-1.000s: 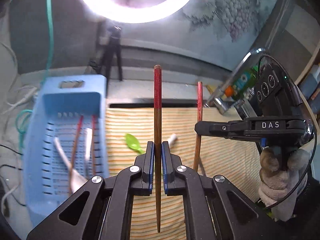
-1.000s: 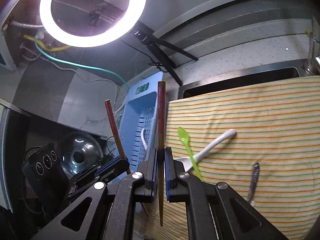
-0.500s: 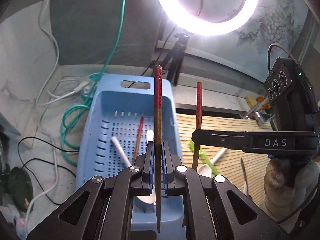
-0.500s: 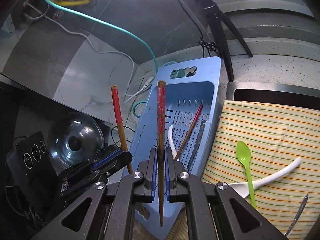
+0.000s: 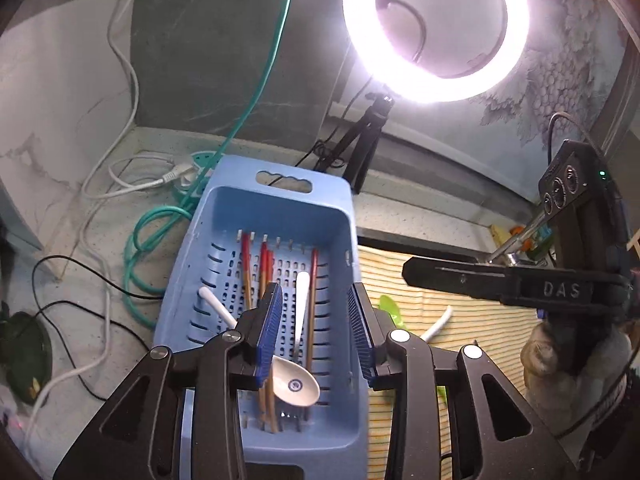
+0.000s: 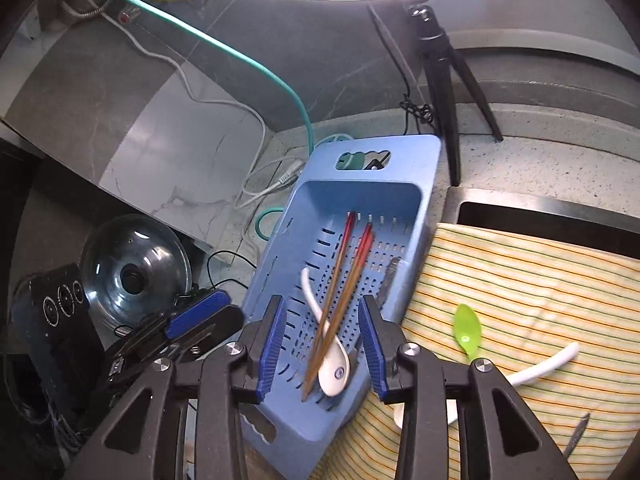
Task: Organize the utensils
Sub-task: 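Withdraw both grippers from the basket back over the cloth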
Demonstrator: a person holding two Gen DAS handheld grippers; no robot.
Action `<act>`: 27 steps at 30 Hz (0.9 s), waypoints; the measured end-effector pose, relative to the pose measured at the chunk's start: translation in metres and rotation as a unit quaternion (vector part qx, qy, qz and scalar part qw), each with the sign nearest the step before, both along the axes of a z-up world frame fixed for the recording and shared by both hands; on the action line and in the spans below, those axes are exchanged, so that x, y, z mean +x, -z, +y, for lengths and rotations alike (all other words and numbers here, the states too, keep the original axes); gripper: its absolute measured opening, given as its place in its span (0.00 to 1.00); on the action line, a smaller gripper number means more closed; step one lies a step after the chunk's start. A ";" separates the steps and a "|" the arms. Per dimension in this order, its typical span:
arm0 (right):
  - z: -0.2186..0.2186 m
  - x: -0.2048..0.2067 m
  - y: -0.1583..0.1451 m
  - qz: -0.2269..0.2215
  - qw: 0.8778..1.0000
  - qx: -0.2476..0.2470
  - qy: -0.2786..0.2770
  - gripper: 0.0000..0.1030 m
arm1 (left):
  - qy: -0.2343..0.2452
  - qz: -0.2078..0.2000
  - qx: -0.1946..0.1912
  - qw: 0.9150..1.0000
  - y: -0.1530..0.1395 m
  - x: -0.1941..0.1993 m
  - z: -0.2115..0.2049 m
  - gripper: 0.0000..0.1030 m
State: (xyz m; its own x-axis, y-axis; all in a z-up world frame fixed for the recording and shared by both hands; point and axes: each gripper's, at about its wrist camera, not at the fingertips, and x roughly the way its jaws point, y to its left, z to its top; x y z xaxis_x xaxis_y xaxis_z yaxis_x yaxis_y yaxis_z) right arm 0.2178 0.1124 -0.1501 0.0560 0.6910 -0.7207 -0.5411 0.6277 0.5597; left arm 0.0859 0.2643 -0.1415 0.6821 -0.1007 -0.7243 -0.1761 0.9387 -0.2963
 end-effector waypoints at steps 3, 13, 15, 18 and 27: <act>-0.022 -0.002 -0.006 -0.017 1.000 -0.002 0.006 0.33 | -0.006 -0.012 -0.005 1.000 -0.006 -0.017 -0.007 0.32; -0.128 -0.016 -0.019 -0.065 0.997 -0.006 0.050 0.33 | -0.026 -0.008 -0.038 0.999 -0.010 -0.063 -0.034 0.32; -0.152 -0.018 -0.021 -0.075 0.995 -0.004 0.070 0.33 | -0.029 0.004 -0.038 0.999 -0.006 -0.068 -0.044 0.32; -0.183 -0.019 -0.023 -0.078 0.993 0.008 0.091 0.39 | -0.033 0.021 -0.049 0.998 0.002 -0.073 -0.060 0.37; -0.245 -0.032 0.002 -0.049 0.995 -0.040 0.079 0.55 | 0.005 0.055 -0.038 0.998 0.029 -0.073 -0.136 0.41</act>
